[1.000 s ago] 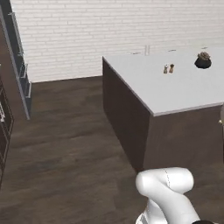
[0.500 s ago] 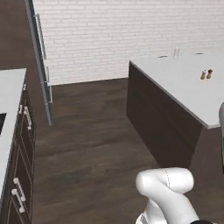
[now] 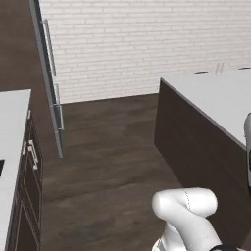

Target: Take a straw from the drawer in front and place it inside the glass cup on the dining counter.

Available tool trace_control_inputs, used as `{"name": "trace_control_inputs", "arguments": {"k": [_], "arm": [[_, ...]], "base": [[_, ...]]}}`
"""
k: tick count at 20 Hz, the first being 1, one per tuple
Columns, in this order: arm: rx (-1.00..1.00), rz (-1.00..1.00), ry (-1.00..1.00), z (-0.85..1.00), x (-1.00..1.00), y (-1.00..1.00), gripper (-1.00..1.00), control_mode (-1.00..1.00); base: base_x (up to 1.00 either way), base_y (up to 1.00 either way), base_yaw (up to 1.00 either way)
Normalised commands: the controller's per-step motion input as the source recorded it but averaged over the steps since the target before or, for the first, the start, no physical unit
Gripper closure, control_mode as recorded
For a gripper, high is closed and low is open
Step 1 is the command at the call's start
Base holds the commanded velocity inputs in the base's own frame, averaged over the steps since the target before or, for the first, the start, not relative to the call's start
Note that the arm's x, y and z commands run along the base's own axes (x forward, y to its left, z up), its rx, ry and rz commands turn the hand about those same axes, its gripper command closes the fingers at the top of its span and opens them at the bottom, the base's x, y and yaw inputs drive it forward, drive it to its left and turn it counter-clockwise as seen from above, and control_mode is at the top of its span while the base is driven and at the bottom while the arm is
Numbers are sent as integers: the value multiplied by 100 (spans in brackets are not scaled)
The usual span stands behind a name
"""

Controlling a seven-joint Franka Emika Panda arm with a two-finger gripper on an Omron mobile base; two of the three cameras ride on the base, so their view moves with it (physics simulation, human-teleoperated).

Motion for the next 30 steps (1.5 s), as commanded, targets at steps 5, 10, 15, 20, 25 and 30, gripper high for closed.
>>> {"name": "trace_control_inputs", "arguments": {"k": [5,10,15,20,25,30], "arm": [[0,0,0,0,0,0,100,100],[0,0,0,0,0,0,100,100],[0,0,0,0,0,0,100,100],[0,0,0,0,0,0,100,100],[0,0,0,0,0,0,100,100],[0,0,0,0,0,0,100,100]], "base": [[100,11,-1],[100,16,-6],[100,11,-18],[100,18,-29],[100,24,-35],[97,27,-43]]}}
